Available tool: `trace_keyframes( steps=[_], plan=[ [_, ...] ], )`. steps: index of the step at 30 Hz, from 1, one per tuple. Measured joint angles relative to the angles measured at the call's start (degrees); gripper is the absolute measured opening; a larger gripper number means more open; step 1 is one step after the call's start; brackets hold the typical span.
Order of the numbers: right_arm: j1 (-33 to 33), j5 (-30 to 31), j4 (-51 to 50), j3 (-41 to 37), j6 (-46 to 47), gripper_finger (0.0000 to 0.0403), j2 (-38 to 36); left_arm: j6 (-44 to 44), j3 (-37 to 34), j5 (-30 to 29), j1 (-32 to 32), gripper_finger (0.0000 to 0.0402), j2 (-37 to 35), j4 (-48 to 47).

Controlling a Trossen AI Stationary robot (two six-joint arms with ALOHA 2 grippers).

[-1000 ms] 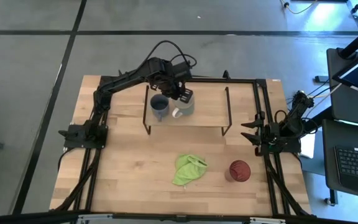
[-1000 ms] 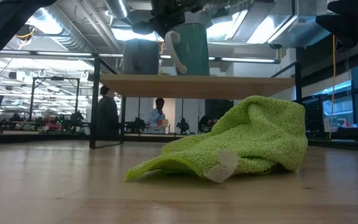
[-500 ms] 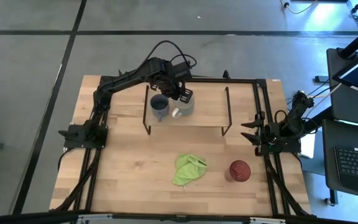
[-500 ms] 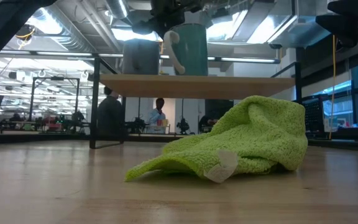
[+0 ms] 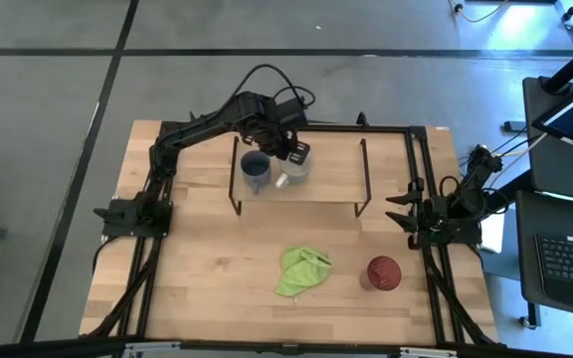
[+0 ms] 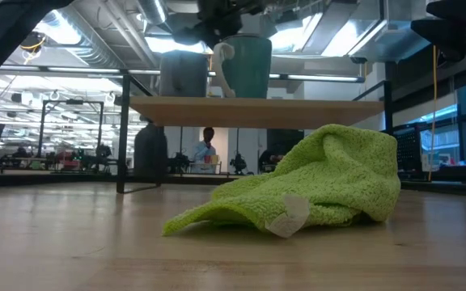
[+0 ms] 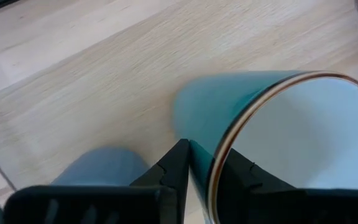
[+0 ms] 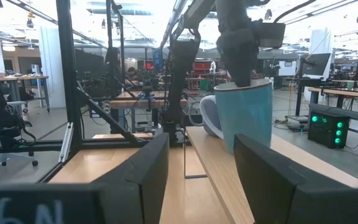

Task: Stack small to large cups/mugs on shelf
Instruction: Put the light blue mug on the shelf

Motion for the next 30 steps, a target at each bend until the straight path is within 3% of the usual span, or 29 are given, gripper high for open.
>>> trace_keyframes(
  steps=[30],
  plan=[
    [0.02,0.0,0.0,0.0,-0.01,0.0181,0.0,1.33,0.04,-0.75,0.02,0.0077,-0.29,0.19]
  ],
)
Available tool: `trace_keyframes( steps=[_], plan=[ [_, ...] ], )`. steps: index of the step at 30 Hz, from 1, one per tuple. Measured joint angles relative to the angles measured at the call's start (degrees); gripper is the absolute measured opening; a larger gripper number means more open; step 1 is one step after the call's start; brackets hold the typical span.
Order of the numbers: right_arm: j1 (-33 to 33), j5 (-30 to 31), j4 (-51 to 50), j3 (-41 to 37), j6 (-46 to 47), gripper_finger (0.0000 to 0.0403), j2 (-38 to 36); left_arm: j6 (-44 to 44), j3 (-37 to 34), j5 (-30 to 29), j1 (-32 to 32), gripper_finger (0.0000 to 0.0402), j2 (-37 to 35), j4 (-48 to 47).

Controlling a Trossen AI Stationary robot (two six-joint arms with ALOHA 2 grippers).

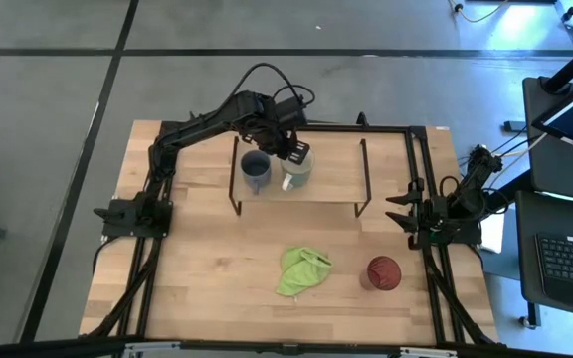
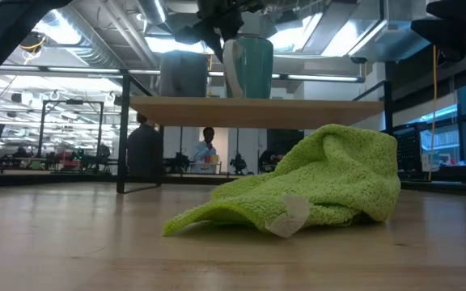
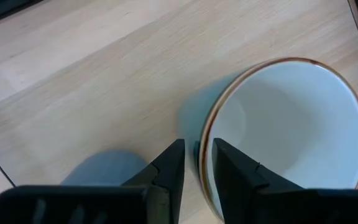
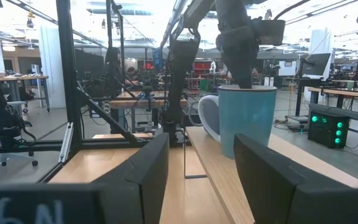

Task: Stack small to large cups/mugs on shelf
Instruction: Put the light blue mug on the shelf

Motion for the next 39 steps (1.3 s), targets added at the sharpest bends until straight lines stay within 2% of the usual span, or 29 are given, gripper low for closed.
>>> trace_keyframes(
  steps=[17,26,31,39],
  plan=[
    [-0.02,-0.11,0.08,-0.02,0.01,0.0181,-0.02,0.96,0.26,-2.13,0.11,0.0077,-6.75,-2.56],
    [0.0,-0.04,0.02,-0.02,0.0,0.0181,-0.01,1.86,0.26,-3.06,-9.01,0.0074,-8.36,-3.13],
    [-0.02,-0.02,0.02,-0.02,0.01,0.0181,-0.02,3.01,-1.62,-6.85,-13.58,0.006,-7.0,-3.69],
    [-0.02,0.01,0.0,-0.02,0.01,0.0181,-0.02,3.13,-10.27,-8.62,-14.61,0.0006,-7.22,-3.52]
  ],
)
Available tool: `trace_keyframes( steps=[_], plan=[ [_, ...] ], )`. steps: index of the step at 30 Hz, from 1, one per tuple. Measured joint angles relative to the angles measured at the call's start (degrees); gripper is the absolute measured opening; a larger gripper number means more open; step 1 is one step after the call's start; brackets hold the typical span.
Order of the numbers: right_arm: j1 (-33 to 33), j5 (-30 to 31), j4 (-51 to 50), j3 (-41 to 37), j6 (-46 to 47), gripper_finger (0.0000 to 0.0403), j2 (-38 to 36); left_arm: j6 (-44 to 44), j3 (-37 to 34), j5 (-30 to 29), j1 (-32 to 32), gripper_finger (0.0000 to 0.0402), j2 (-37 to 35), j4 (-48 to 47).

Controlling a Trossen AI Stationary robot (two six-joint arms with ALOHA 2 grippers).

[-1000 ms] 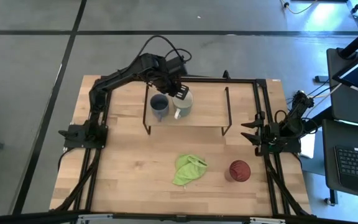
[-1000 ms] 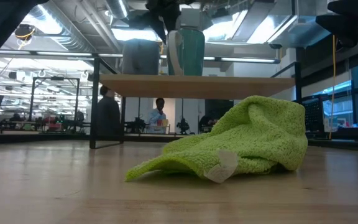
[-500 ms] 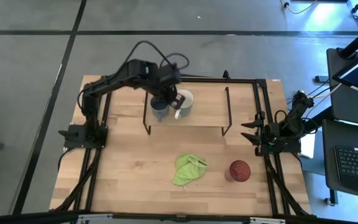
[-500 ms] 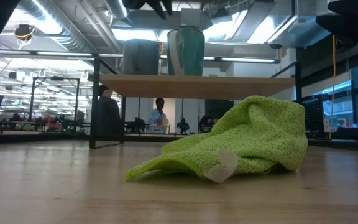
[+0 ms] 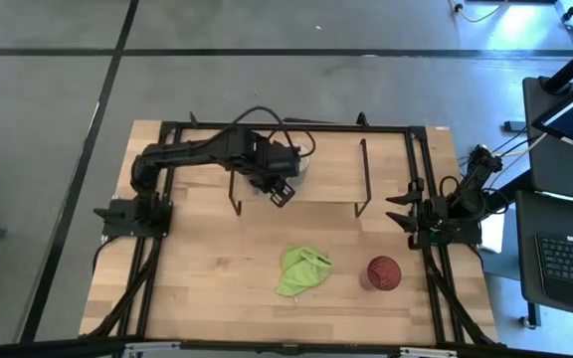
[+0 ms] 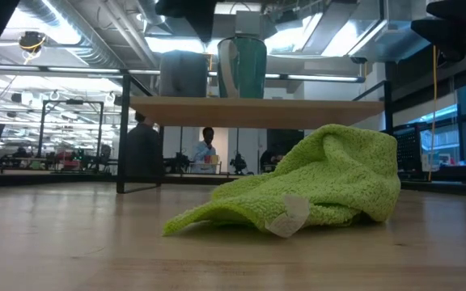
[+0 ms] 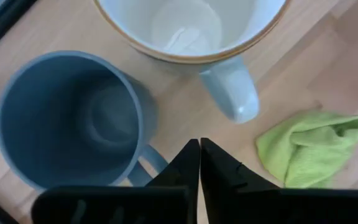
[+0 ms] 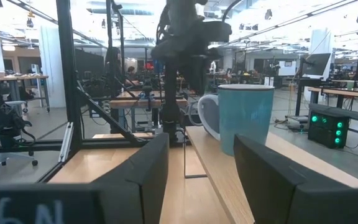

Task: Stack small to large cups/mugs on shelf
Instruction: Put the light blue mug on the shelf

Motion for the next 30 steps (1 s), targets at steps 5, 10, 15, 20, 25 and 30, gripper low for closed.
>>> trace_keyframes(
  steps=[5,10,15,20,25,30],
  plan=[
    [0.0,0.03,0.0,0.0,-0.01,0.0181,0.0,0.04,-1.79,-2.19,-0.39,0.0002,-0.01,0.11],
    [0.01,0.06,0.0,0.0,-0.01,0.0181,0.0,0.41,-2.27,-3.41,-0.32,0.0001,-0.03,1.91],
    [0.02,0.06,0.0,0.0,0.01,0.0181,0.01,1.11,-2.27,-3.42,-0.36,0.0001,-0.05,4.73],
    [0.0,0.06,0.0,0.0,0.01,0.0181,0.0,1.11,-2.27,-3.42,-0.34,0.0001,-0.05,4.91],
    [0.0,0.03,0.0,0.0,-0.01,0.0181,0.0,1.15,-2.27,-3.42,-0.34,0.0001,-0.05,6.85],
    [0.01,0.02,0.0,0.0,0.0,0.0181,0.0,1.53,-2.27,-3.42,-0.31,0.0001,-0.05,7.9]
  ],
)
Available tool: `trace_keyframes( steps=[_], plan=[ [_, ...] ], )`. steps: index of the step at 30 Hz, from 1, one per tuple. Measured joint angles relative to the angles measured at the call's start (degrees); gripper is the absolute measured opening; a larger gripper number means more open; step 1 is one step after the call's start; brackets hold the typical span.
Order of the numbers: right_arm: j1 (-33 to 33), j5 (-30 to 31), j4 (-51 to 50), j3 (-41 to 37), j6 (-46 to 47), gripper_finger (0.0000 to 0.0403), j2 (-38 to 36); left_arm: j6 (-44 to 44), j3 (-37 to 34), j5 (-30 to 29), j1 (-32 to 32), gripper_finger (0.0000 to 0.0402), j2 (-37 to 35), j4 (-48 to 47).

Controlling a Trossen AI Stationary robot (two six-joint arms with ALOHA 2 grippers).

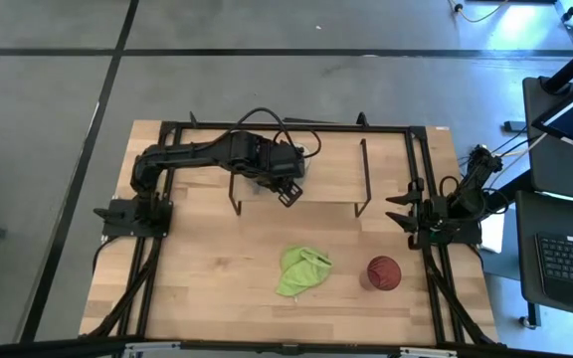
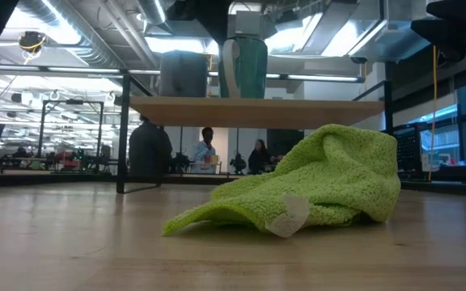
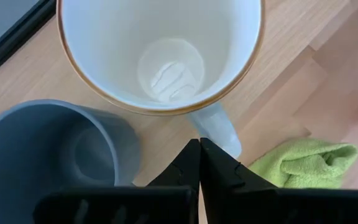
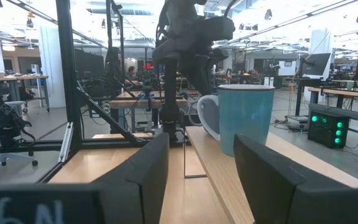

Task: Stack small to large cups/mugs on shelf
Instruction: Put the light blue mug on the shelf

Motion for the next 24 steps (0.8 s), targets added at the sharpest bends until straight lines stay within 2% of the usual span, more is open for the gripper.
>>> trace_keyframes(
  steps=[24],
  plan=[
    [0.01,-0.03,0.0,0.0,-0.01,0.0181,0.0,-0.42,0.0,1.33,-0.64,0.0,0.04,3.82]
  ],
)
